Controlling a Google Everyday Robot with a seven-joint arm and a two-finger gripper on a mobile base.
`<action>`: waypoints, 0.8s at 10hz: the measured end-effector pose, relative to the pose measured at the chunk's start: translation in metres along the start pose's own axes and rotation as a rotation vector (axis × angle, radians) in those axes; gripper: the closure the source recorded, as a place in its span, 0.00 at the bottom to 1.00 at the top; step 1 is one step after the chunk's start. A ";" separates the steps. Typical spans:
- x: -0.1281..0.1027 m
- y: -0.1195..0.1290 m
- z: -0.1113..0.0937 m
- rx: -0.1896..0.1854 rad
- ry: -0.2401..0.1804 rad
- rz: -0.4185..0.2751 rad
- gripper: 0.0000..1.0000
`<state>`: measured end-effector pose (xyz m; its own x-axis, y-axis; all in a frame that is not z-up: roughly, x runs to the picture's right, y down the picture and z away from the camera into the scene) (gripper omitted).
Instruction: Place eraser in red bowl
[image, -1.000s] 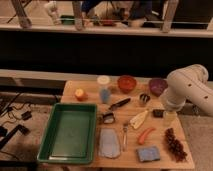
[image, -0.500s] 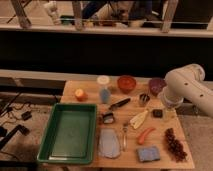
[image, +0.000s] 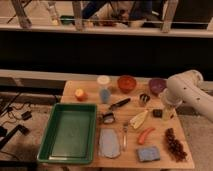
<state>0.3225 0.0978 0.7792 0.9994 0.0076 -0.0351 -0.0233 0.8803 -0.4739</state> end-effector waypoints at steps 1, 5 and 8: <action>0.001 -0.008 0.015 -0.007 -0.002 0.007 0.20; 0.030 -0.023 0.054 -0.064 0.002 0.096 0.20; 0.054 -0.019 0.077 -0.097 0.002 0.174 0.20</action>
<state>0.3791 0.1182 0.8545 0.9800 0.1542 -0.1259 -0.1982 0.8160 -0.5430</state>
